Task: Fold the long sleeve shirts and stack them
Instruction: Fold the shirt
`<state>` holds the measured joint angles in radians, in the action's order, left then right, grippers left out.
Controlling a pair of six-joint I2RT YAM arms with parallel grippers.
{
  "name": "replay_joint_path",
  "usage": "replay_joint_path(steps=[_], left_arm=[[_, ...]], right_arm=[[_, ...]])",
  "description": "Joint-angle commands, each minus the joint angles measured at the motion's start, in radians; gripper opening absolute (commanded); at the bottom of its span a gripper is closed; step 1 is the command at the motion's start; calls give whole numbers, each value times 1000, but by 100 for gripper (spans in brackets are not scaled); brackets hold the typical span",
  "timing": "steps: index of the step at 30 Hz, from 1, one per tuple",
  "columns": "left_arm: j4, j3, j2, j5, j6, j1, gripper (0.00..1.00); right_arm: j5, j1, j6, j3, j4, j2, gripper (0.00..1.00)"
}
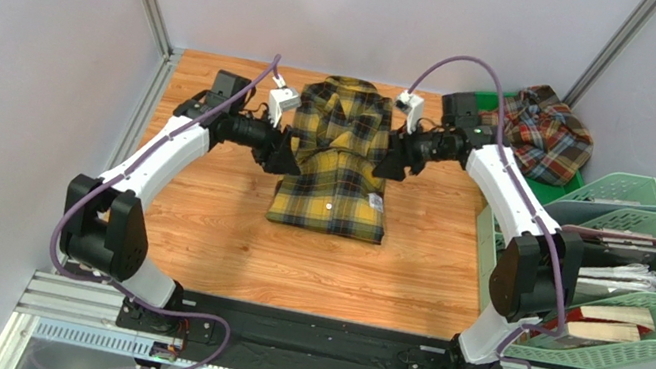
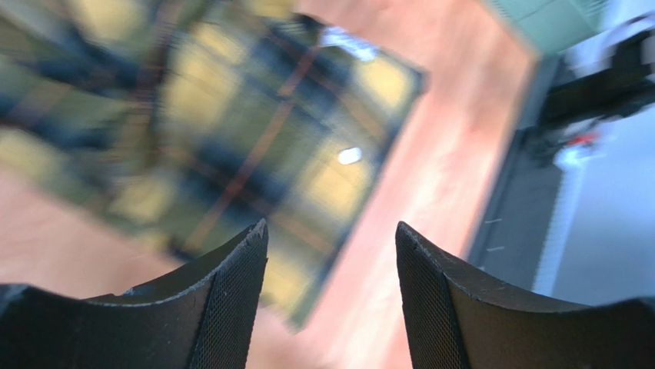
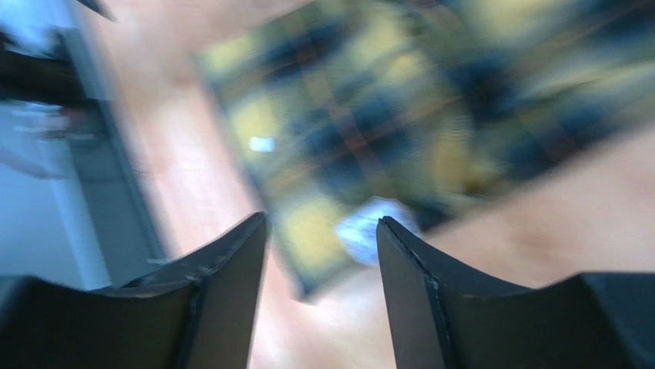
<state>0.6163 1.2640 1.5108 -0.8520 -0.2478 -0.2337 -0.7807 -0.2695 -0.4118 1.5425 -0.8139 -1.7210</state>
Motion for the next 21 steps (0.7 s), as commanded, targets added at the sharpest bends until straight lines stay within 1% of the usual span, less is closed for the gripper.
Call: replay_joint_path(steps=[1,2,3,4,5,6,7,8,10,13,15,18,20,21], left_arm=[[-214,-98,61,-252,420,-55,68],[-316,-141,71,-268,476,-84,68],[-378,-167,81,-288,534,-96,68],[-435,-190,101,-285,649,-105,68],[-539,-239,117,-277,703,-113,69],[-570,-258,135,-247,747,-113,69],[-590,-271,156,-239,801,-110,69],[-577,-279,214,-234,803,-105,69],[-526,-287,274,-162,794,-96,68],[-533,-347,400,-70,855,-38,68],[-558,-377,417,-20,858,-9,67],[-495,-387,407,8,802,-4,67],[-490,-403,382,-16,792,2,67],[-475,-397,365,-50,774,2,66]], right_arm=[[-278,-69,388,-108,68,-64,56],[-302,-79,433,-151,141,-75,56],[-308,-98,514,-168,191,-97,56],[-315,-106,557,-185,237,-107,56],[-312,-112,591,-205,310,-121,56],[-310,-123,629,-209,329,-159,56],[-311,-119,634,-213,338,-182,57],[-298,-119,642,-214,343,-205,56],[-279,-114,653,-235,349,-270,57],[-232,-105,709,-272,397,-351,60],[-212,-102,726,-274,400,-406,62],[-186,-102,748,-309,421,-413,66],[-202,-100,745,-329,417,-391,68],[-210,-102,736,-332,411,-343,68]])
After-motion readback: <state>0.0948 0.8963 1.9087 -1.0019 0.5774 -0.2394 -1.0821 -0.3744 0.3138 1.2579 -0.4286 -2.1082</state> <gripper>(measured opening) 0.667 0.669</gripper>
